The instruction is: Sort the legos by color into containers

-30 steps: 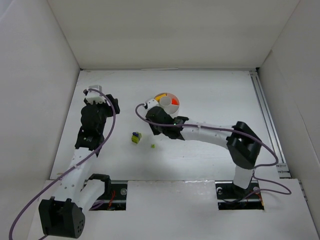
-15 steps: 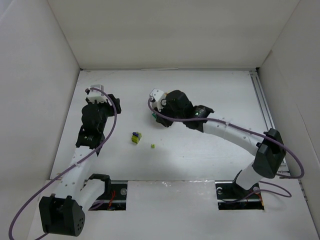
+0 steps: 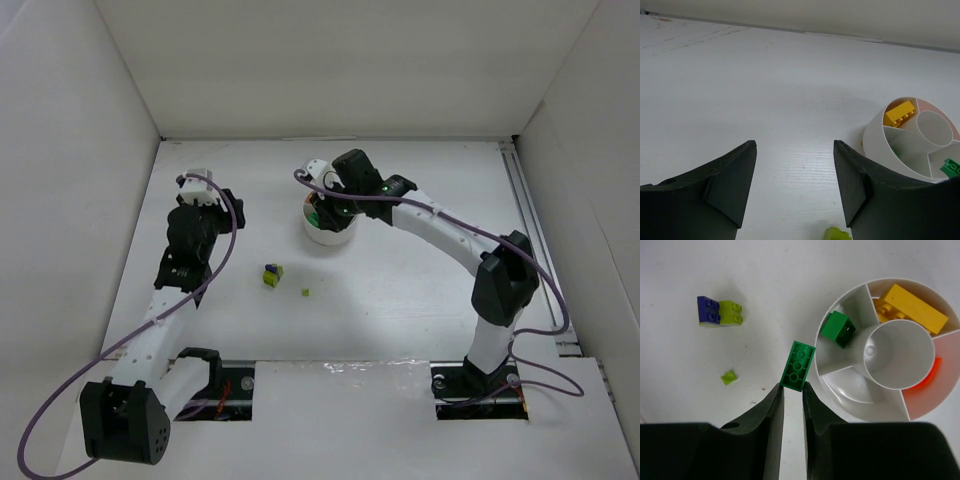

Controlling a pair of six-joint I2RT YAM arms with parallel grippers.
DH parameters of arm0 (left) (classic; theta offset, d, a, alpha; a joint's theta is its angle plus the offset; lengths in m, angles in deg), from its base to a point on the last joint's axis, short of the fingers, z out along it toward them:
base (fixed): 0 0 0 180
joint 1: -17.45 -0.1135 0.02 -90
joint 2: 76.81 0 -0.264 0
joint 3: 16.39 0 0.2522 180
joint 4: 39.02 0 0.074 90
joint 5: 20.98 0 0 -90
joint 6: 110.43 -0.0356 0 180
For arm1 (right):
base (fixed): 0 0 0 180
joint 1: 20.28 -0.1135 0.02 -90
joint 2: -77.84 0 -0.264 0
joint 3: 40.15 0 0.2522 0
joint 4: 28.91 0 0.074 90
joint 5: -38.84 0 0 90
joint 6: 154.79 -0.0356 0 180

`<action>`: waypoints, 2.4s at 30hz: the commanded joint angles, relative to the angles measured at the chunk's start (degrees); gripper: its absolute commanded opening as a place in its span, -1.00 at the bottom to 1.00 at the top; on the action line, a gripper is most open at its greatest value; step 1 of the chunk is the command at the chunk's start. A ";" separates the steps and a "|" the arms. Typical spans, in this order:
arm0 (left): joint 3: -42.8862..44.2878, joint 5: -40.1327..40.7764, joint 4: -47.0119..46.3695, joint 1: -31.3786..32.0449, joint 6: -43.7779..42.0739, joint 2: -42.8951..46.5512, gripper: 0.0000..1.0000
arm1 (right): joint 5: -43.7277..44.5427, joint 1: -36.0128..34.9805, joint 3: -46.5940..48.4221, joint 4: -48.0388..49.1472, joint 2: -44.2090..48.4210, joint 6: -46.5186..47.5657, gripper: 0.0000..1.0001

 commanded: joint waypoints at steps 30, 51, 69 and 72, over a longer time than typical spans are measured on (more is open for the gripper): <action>4.57 -4.73 2.67 -0.26 2.23 -2.82 0.73 | 2.25 2.28 5.32 3.31 -2.73 -1.72 -0.26; 5.72 -32.07 25.43 -9.66 -15.26 9.92 0.94 | -36.94 7.64 -2.57 -1.91 2.49 38.50 0.63; 3.87 -21.27 25.18 -9.66 -9.28 16.87 0.91 | -37.56 -1.76 13.45 -17.93 -16.06 70.68 0.50; 5.01 -20.56 25.18 -10.19 -7.44 16.34 0.91 | -36.85 -2.82 17.14 -20.75 -19.23 72.72 0.50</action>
